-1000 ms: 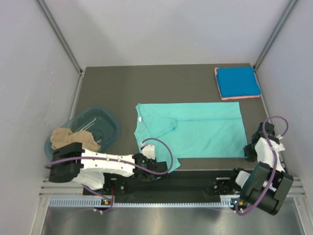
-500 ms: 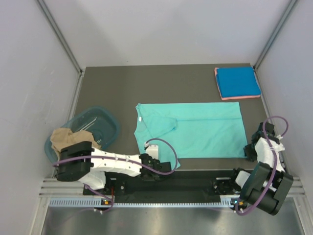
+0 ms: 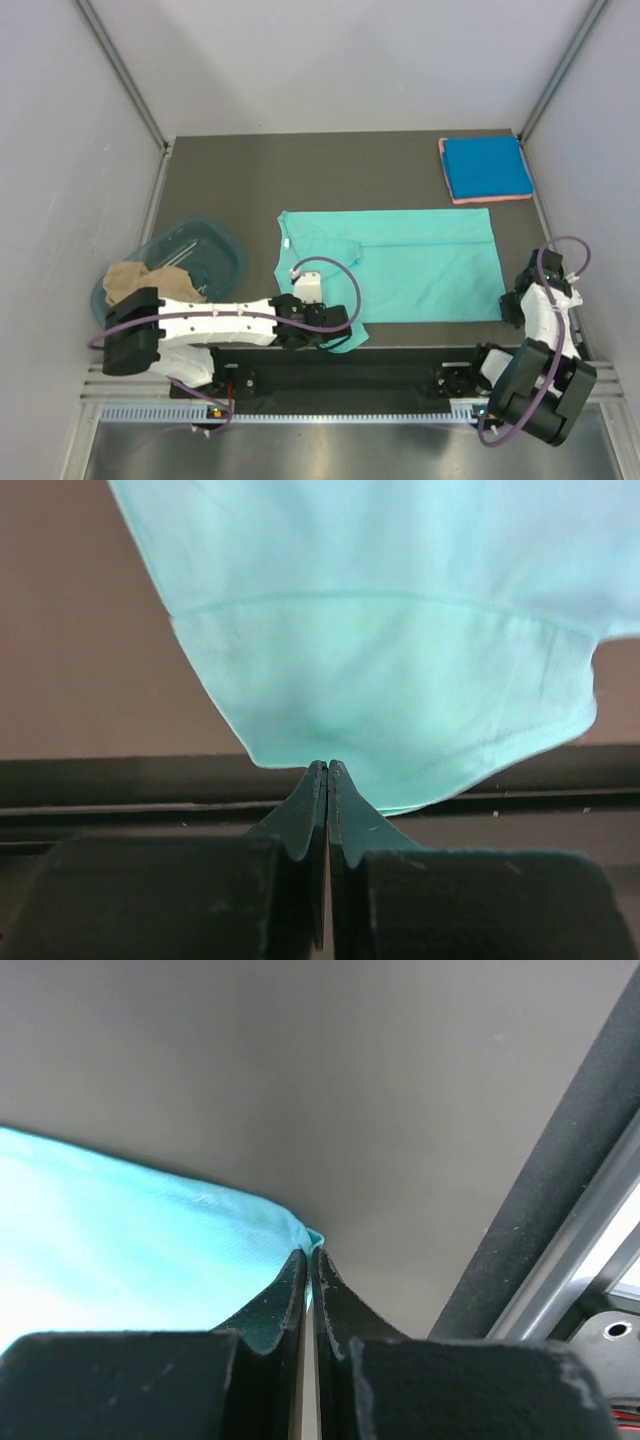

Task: Fold and stack the t-shirts
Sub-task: Fold the tshirt

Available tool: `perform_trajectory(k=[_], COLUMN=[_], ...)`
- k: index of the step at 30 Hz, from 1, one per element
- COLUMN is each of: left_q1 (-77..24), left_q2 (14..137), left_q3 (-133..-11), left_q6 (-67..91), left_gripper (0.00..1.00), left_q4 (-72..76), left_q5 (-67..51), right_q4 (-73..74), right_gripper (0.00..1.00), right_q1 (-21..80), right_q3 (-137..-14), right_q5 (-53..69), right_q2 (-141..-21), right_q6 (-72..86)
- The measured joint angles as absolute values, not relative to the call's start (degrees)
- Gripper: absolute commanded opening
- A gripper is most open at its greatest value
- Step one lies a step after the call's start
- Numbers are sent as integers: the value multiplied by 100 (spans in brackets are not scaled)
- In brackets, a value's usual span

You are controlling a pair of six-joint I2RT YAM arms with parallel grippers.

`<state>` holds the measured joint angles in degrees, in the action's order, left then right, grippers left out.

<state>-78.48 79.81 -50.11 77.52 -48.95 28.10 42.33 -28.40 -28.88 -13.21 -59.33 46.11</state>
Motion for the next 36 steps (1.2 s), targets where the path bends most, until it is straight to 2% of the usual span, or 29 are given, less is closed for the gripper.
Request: perform_trajectory(k=[6,16,21,36], left_q1=[-6941,-5391,-4971,-3946], left_q2=[7507,7378,7599,8501], left_q3=[-4967,-5242,-5774,-6348], left_q6=[7037,5610,5054,4165], left_gripper=[0,0,0,0], left_q4=[-4810,-4657,-4473,-4178], left_q5=[2814,2762,2683,2287], right_q4=[4134,4101,3813,3079], right_gripper=[0,0,0,0], right_q1=[-2840,-2836,-2762,-2416], right_q3=[-2891,-3238,-3280,-3990], right_q5=[-1212,-1079,-753,-274], right_q2=[-5778,-5815,-5900,-6569], right_q6=[4484,4309,4230,3964])
